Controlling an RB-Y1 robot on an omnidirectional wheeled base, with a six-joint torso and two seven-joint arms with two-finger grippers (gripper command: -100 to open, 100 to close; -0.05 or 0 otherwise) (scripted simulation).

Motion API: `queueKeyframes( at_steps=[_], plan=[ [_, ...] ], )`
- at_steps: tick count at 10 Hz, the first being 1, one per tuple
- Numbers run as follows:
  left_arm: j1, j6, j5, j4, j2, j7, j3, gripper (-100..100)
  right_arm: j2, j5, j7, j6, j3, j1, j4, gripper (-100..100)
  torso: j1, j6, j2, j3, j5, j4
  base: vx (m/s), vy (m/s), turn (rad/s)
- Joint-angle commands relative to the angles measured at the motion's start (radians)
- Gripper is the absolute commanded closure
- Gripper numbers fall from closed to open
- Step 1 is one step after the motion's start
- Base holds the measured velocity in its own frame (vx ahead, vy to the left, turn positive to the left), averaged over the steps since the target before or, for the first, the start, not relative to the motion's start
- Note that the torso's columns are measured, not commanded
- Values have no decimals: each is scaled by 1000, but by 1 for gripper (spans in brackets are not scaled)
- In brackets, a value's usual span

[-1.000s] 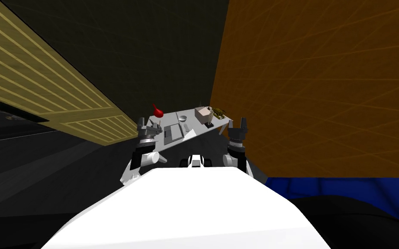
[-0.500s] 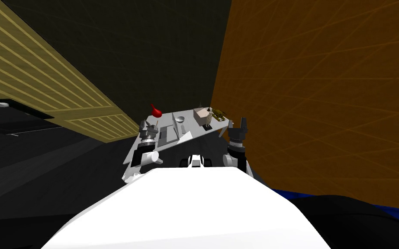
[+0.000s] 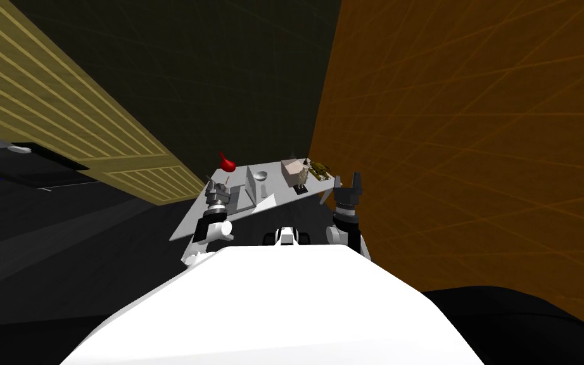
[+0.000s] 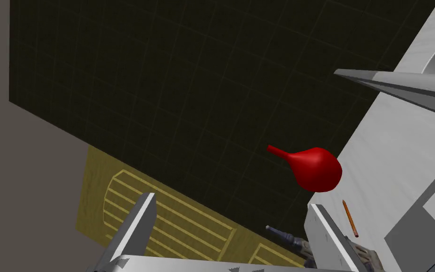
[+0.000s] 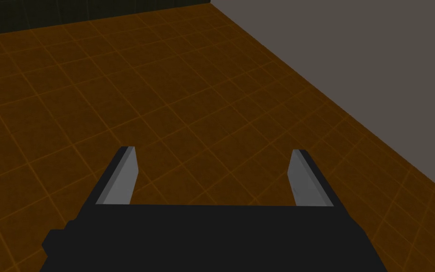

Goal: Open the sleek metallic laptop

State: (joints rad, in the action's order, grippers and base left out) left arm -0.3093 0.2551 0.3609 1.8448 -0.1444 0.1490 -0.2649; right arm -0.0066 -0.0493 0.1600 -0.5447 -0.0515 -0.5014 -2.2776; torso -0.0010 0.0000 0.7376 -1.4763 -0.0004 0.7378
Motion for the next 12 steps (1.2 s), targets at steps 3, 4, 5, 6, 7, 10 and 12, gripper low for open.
queueKeyframes(
  at_steps=[3,4,5,6,7,10,12],
  plan=[
    [49,-65,56,-112,12,17,-43,-100,0,0,0,0,0,0,0,0,-1,0,1,0,0,0,85,-204,99],
    [57,-78,67,-133,19,20,-51,-100,0,0,0,0,0,0,0,0,1,0,0,0,0,0,86,-188,106],
    [64,-89,77,-151,28,23,-59,-100,0,0,0,0,0,0,0,0,2,0,0,0,1,0,71,-182,111],
    [76,-108,94,-183,53,28,-71,-100,0,0,0,0,0,0,0,0,3,0,1,1,1,0,77,-172,147],
    [81,-116,100,-195,70,30,-76,-100,0,0,0,0,0,0,0,0,1,2,0,0,2,-1,53,-142,107],
    [88,-117,104,-195,94,28,-91,-100,0,0,0,0,0,0,0,0,0,7,-5,-2,5,-5,26,-87,29],
    [132,-130,94,-211,121,1,-147,-100,0,0,0,0,0,0,0,0,6,2,0,0,3,0,-40,22,-187]
  ],
)
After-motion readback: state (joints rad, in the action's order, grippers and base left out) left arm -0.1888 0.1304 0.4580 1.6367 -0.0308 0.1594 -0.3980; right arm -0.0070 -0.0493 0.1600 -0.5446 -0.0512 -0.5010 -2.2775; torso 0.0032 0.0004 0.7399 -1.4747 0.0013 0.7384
